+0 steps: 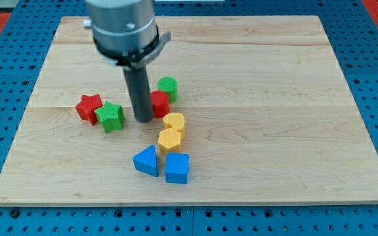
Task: Push the green star and red star towards the center left
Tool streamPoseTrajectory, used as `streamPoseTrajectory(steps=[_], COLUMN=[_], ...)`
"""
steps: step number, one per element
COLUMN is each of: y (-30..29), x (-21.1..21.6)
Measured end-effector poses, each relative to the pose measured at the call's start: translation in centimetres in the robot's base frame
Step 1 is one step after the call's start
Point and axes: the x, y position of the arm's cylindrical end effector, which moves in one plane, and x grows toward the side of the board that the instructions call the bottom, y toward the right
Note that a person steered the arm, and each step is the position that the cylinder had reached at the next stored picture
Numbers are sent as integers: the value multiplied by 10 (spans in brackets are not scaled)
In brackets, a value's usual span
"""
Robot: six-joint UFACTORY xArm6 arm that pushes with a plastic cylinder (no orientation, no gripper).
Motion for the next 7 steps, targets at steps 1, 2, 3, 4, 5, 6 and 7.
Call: streamPoseTrajectory(steps=[1, 2, 3, 4, 5, 6, 7], y=[33, 16, -24, -36, -66, -79, -26], x=[-20, -10, 13, 52, 76, 53, 29])
